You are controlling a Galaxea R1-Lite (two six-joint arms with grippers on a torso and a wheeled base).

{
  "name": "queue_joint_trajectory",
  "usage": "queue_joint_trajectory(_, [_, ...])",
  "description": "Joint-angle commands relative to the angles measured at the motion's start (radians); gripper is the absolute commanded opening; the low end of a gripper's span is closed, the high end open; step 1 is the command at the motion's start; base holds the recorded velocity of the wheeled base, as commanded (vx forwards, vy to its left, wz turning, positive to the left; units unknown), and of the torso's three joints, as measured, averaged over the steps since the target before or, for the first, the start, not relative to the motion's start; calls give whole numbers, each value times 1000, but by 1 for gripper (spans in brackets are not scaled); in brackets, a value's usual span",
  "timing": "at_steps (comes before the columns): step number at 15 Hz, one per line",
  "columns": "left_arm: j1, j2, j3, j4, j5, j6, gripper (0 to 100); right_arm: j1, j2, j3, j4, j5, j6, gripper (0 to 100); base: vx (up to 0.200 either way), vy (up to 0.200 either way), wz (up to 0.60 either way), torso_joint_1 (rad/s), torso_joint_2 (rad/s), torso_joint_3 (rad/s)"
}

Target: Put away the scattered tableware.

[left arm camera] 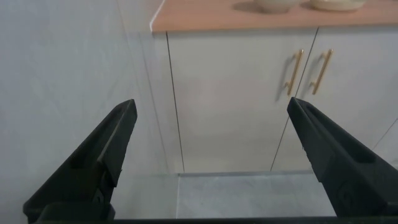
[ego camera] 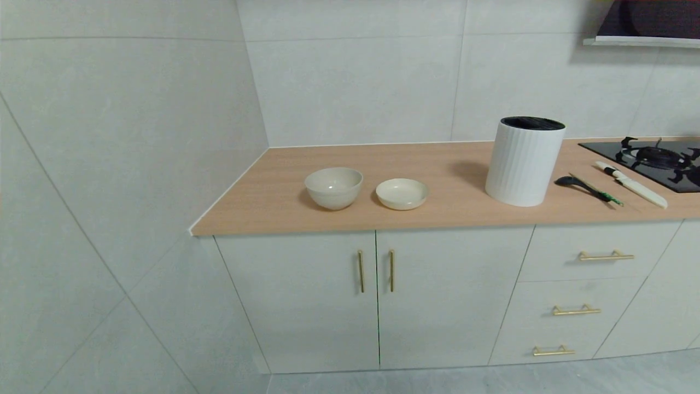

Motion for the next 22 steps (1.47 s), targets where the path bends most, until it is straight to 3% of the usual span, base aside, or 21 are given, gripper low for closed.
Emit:
queue_joint_trajectory(1, [0, 0, 0, 0, 0, 0, 100, 0, 0, 0, 0, 0, 0, 100, 0, 0, 0, -222, 520, 290])
queue_joint_trajectory(15, [0, 1, 0, 0, 0, 3, 100, 0, 0, 0, 0, 0, 0, 100, 0, 0, 0, -186, 482, 293])
queue_joint_trajectory(22, [0, 0, 0, 0, 0, 1, 100, 0, 0, 0, 0, 0, 0, 100, 0, 0, 0, -87, 304, 210])
